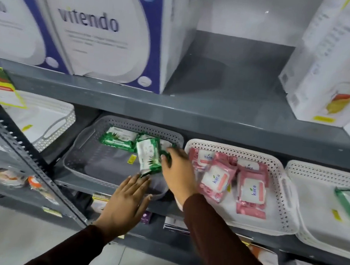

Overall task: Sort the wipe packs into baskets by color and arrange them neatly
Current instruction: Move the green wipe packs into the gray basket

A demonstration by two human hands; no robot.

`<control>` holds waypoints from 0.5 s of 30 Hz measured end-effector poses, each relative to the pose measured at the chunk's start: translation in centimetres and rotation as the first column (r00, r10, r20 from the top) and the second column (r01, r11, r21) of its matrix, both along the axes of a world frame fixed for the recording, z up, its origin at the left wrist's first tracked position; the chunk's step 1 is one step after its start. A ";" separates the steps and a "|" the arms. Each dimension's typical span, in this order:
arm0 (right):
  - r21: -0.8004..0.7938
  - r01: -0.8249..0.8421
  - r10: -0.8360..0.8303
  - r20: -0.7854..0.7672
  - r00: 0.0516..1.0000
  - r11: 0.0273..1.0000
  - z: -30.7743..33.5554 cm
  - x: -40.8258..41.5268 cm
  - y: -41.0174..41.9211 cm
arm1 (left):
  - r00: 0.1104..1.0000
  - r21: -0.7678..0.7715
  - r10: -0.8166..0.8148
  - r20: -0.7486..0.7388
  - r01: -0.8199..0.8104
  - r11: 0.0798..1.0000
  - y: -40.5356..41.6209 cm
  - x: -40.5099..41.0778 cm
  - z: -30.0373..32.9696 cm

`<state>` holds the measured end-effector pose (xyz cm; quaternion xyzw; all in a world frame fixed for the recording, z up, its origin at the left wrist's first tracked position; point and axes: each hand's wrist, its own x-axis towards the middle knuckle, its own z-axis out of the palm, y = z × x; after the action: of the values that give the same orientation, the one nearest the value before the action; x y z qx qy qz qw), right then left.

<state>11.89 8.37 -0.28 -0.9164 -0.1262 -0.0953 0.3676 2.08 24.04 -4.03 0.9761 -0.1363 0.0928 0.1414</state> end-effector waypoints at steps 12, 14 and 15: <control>-0.124 0.754 -0.764 -0.073 0.642 0.645 -2.0 -2.6 -39.3 | 0.933 -0.040 -0.358 -0.037 0.356 0.934 -20.3 -0.1 -0.2; -0.329 0.744 -0.814 -0.208 0.543 0.581 -2.3 -2.4 -44.3 | 0.934 -0.013 -0.356 -0.029 0.356 0.934 -22.5 -0.5 -0.3; -0.374 0.731 -0.821 -0.258 0.509 0.571 -2.5 -2.3 -46.3 | 0.936 -0.004 -0.352 -0.014 0.352 0.936 -23.4 -0.7 -0.4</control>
<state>9.60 -37.90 -2.82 -0.9064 0.3693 -0.0446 0.2003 1.39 0.61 -4.43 0.9366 -0.3076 0.0590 0.1573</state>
